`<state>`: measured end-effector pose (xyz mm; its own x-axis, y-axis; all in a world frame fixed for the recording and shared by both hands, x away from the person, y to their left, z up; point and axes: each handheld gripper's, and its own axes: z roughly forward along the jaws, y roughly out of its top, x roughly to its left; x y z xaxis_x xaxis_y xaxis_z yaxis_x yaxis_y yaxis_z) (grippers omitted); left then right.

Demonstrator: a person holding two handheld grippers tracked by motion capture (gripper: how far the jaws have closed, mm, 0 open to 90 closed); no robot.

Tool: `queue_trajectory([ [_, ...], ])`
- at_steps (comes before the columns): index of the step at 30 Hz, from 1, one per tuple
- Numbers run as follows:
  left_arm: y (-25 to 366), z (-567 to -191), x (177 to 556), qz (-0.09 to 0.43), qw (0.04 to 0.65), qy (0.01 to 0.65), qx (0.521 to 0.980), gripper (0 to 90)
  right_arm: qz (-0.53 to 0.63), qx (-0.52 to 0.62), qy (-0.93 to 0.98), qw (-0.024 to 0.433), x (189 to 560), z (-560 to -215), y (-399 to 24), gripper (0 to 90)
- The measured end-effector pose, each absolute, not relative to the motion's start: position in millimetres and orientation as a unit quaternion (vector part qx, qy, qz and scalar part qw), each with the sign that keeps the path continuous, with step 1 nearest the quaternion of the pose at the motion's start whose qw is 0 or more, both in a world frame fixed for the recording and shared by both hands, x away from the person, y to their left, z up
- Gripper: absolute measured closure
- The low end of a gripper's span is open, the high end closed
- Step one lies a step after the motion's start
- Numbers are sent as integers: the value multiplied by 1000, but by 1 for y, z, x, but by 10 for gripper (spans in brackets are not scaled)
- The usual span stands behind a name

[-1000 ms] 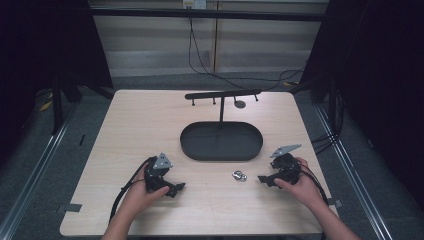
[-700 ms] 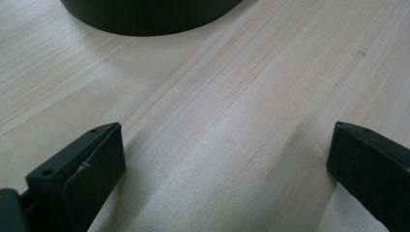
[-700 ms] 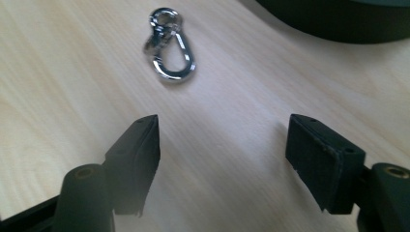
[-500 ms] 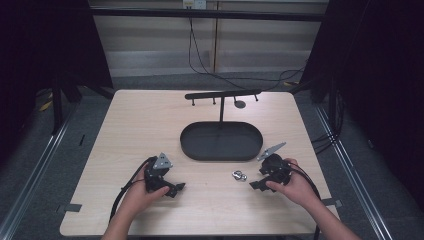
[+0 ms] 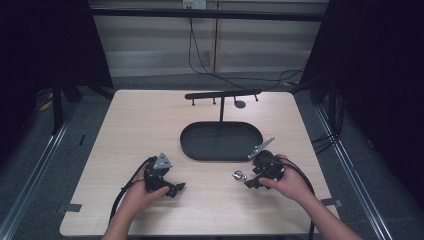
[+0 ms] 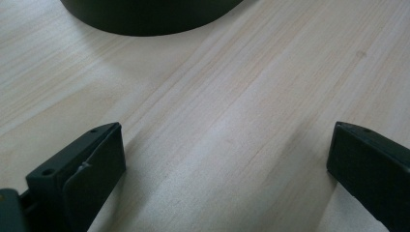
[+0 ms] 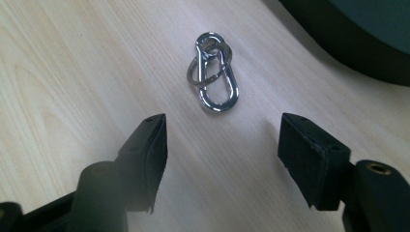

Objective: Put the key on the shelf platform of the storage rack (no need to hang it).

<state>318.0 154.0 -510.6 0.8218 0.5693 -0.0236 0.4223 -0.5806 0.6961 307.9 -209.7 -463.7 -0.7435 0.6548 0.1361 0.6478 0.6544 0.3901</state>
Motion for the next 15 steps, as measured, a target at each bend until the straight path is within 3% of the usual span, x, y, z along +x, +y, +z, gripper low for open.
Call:
queue_trajectory([
  [15, 154, -511, 318, 102, 362, 280, 883, 0, 182, 335, 924, 13, 322, -466, -187, 412],
])
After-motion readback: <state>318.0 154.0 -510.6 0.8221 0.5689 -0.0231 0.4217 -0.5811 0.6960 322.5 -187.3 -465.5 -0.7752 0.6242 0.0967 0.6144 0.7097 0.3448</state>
